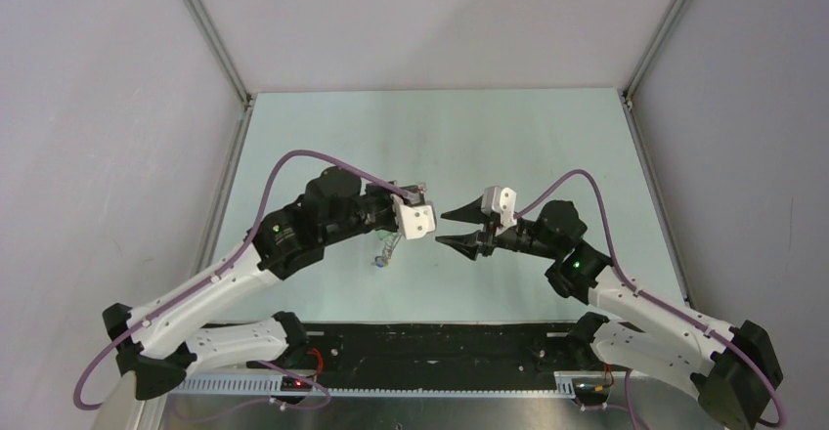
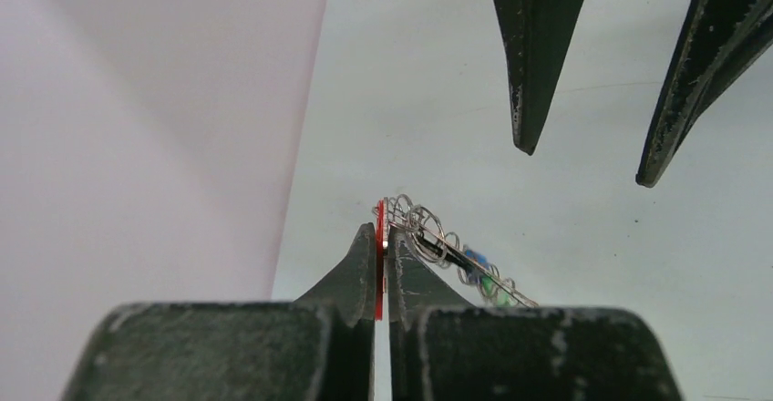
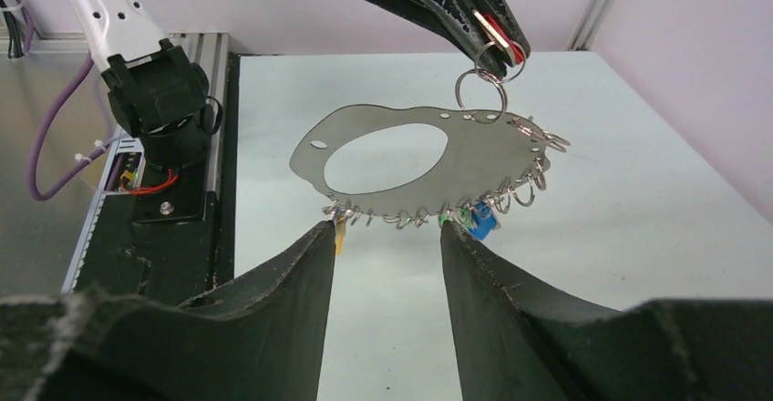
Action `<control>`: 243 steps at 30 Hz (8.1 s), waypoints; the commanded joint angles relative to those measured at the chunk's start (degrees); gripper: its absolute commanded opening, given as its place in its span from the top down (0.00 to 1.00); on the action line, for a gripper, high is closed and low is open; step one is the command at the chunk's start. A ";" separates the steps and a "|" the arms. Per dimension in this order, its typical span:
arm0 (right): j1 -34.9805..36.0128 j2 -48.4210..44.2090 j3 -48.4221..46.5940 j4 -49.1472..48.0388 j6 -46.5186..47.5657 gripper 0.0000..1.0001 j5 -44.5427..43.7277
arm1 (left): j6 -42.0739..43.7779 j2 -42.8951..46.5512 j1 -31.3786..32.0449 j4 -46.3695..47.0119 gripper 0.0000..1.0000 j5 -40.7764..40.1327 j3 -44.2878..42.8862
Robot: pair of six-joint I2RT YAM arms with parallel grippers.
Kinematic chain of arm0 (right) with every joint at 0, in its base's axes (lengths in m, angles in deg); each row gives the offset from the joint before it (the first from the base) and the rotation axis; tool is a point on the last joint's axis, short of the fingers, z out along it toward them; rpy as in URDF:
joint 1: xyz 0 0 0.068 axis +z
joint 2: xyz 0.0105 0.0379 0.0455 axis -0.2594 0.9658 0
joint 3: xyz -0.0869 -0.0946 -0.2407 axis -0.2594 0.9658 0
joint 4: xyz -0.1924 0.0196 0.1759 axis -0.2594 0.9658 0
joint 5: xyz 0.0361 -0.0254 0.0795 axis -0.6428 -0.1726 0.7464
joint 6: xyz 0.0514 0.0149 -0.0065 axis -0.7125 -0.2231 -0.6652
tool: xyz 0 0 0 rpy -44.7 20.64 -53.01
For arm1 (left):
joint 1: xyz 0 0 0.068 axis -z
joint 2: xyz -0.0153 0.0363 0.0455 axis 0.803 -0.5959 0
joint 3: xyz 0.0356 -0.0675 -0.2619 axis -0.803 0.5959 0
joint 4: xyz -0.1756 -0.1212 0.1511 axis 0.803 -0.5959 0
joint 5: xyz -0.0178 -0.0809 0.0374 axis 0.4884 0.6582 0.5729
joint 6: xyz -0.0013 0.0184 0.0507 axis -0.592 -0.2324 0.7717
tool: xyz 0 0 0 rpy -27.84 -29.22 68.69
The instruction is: Remove the keys from the keyring
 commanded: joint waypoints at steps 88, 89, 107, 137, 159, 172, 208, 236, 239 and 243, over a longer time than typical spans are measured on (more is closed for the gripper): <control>2.64 5.78 -4.98 -12.06 7.35 1.00 -3.75 | -48.67 -23.64 -7.16 -41.54 1.00 5.17 -42.54; 2.87 5.00 -4.59 -12.43 7.55 1.00 -3.80 | -49.13 -23.88 -7.42 -41.93 1.00 6.44 -42.37; 4.22 0.34 2.21 -22.14 7.15 1.00 -15.46 | -49.77 -27.24 -11.03 -42.37 1.00 12.47 -38.07; 0.21 0.21 4.37 -28.81 1.09 1.00 -10.88 | -43.56 -24.62 -12.14 -37.72 1.00 16.68 -35.09; 3.56 0.19 -0.51 -21.56 8.86 1.00 -5.35 | -33.57 -21.10 -7.96 -37.13 1.00 12.04 -32.66; 4.28 -0.91 -0.88 -18.62 9.58 1.00 -3.73 | -32.98 -19.11 -7.86 -34.94 1.00 12.13 -32.52; 7.62 4.18 -7.76 -5.76 12.97 1.00 -10.33 | -31.94 -15.08 -5.41 -33.09 1.00 8.32 -32.50; 3.55 6.42 -12.28 4.65 3.06 0.50 -1.63 | -27.71 -14.58 -2.85 -33.03 1.00 3.65 -31.28; 2.78 4.74 -11.61 5.71 4.63 0.50 -0.28 | -26.40 -14.05 -2.84 -33.08 1.00 3.95 -30.94; 0.36 2.81 -11.20 6.05 4.54 0.50 1.95 | -23.72 -13.35 -2.85 -33.09 1.00 5.24 -30.13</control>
